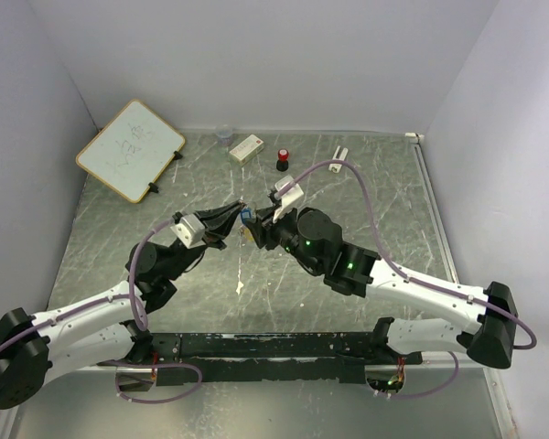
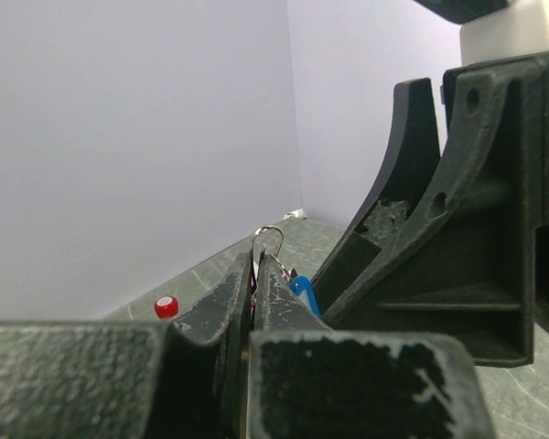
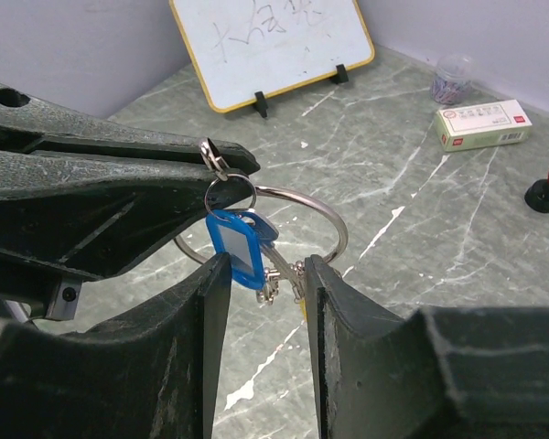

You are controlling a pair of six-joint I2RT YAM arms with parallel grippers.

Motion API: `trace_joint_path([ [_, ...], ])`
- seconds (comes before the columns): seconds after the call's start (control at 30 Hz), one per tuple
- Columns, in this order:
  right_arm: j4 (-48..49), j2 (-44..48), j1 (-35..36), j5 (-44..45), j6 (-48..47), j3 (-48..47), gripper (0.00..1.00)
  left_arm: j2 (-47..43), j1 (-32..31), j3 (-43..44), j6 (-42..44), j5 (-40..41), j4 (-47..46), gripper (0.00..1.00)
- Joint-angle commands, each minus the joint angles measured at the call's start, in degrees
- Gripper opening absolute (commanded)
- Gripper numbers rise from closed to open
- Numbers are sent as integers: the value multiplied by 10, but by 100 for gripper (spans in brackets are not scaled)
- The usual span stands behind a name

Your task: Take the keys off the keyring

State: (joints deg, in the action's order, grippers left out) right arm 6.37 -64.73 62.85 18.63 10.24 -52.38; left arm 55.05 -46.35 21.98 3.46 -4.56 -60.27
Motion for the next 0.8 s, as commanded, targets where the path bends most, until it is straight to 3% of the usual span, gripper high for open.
trace_joint_path([
  [0.0, 34, -8, 1, -4, -14, -16, 38, -14, -5, 7, -9, -22, -21, 7],
  [0.17, 47, -14, 1, -13, -15, -18, 33, -12, -5, 6, -8, -18, -24, 7],
  [0.3, 43, -18, 2, -20, -15, -25, 15, -8, -5, 5, -2, -10, -21, 7],
  [0.37, 39, -19, 1, -23, -16, -28, 0, -7, -6, 4, 1, -7, -24, 7],
  [0.77, 9, -3, 1, -37, -6, -23, 0, -7, -6, 22, 38, 21, -12, 7],
])
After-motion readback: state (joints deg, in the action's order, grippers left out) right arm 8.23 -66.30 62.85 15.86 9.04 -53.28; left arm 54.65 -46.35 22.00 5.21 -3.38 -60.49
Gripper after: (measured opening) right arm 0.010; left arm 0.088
